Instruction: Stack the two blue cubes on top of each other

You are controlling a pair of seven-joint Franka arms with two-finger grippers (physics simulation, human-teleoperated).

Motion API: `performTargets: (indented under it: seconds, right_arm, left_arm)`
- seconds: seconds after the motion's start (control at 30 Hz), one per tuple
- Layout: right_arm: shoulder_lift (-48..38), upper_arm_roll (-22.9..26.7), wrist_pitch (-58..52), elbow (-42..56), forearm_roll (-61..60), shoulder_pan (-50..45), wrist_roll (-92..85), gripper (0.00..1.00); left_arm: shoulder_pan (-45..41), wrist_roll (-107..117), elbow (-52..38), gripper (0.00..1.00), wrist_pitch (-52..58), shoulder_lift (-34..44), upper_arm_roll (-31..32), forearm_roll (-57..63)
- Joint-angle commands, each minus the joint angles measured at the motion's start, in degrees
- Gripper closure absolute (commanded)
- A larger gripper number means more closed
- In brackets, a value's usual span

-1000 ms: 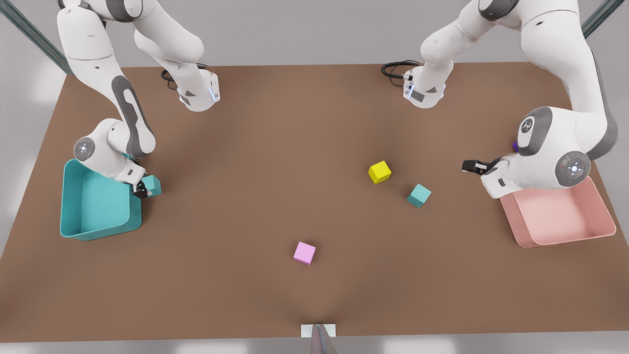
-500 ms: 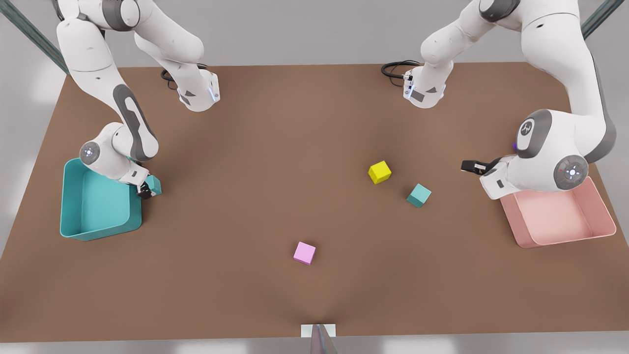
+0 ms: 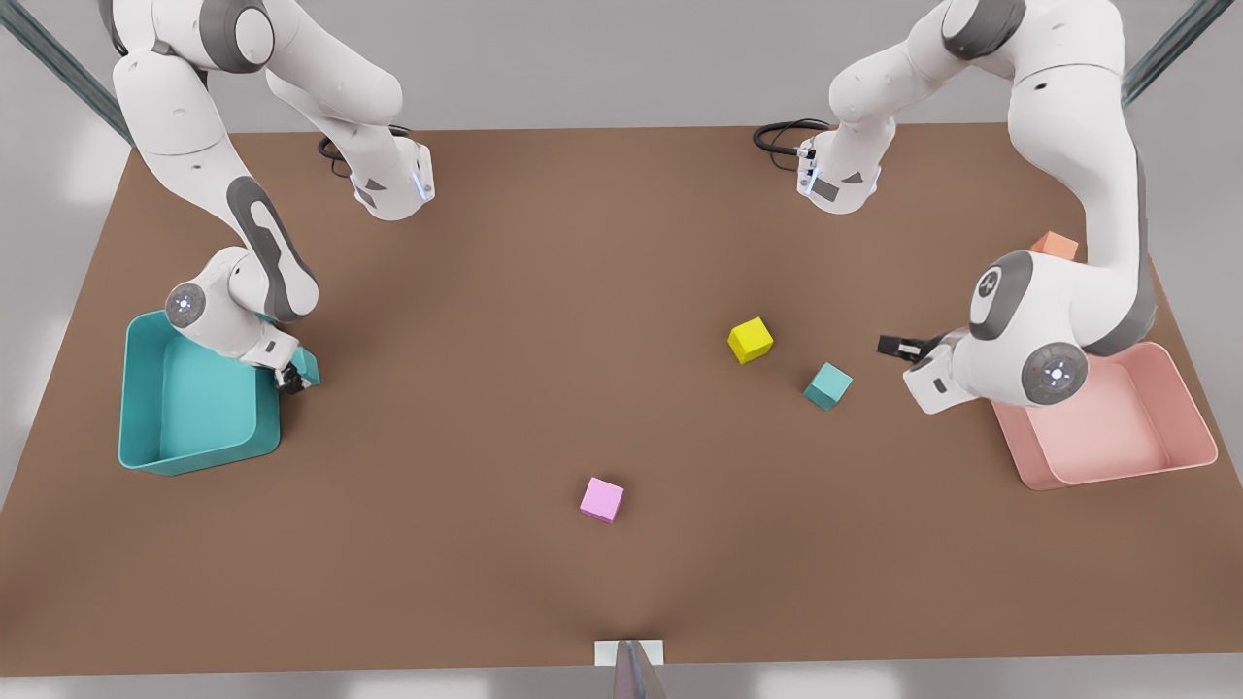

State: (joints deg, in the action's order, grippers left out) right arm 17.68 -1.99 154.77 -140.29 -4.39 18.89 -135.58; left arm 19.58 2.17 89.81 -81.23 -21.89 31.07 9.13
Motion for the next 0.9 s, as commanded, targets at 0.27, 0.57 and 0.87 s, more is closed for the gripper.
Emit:
performTargets:
  seconds: [0.27,0.57,0.87]
  right_arm:
    - [-1.0,-1.4,0.0,-0.1,-1.9,-0.3,0.6,0.34]
    - [-6.8,-10.8,-2.1,-2.5,-10.3,-12.7,20.4,0.33]
    - [1.2,-10.2,-1.8,11.8,-20.2,-45.8,51.9,0.33]
  left_arm:
    - [-28.8,58.1,35.1,0.00,-44.5,12.8,-35.9,-16.9]
    - [-31.7,79.1,37.4,0.00,-57.8,9.5,-35.9,-22.6]
    - [-32.1,58.0,41.5,0.00,-59.1,7.5,-35.9,-24.7]
